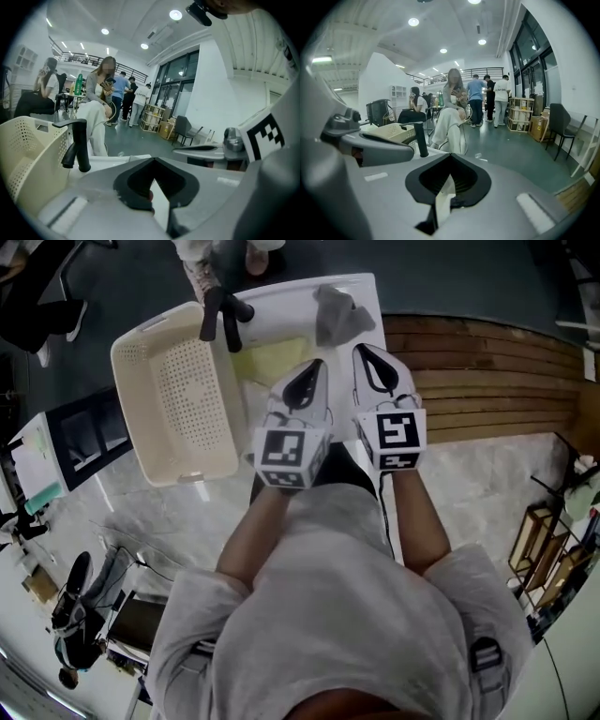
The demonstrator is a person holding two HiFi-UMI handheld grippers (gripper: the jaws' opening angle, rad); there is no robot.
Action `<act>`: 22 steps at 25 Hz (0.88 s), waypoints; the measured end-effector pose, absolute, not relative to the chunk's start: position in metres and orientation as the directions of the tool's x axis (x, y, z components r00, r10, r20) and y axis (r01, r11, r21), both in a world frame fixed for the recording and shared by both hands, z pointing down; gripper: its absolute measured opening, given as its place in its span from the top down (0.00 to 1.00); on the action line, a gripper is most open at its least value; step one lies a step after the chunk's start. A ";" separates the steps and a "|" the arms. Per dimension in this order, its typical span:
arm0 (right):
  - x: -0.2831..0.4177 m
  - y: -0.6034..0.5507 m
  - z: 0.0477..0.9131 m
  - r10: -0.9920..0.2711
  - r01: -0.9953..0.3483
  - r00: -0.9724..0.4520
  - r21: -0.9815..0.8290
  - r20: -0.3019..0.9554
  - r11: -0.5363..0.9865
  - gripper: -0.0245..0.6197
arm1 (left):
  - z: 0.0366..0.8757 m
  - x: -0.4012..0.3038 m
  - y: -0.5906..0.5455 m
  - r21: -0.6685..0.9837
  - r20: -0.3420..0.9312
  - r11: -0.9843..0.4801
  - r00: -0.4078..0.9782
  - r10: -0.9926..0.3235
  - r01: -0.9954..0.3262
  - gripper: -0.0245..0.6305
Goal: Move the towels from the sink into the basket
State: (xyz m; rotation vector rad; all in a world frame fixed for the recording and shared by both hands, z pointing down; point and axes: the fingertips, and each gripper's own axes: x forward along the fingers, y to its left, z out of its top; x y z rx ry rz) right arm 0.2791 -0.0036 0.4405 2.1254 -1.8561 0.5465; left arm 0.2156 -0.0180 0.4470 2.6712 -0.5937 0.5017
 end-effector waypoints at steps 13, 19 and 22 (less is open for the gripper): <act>0.316 -0.043 0.507 -0.811 -0.993 0.066 -0.038 0.581 -0.108 0.74 | 0.495 0.237 -0.044 0.287 0.497 -0.805 0.799 -0.339 -0.520 0.93; 0.324 -0.058 0.545 -0.750 -0.997 0.060 -0.002 0.659 -0.082 0.73 | 0.508 0.232 -0.053 0.283 0.528 -0.784 0.772 -0.353 -0.552 0.93; 0.328 -0.063 0.564 -0.719 -0.996 0.069 0.010 0.692 -0.086 0.73 | 0.511 0.227 -0.056 0.280 0.537 -0.777 0.763 -0.359 -0.563 0.93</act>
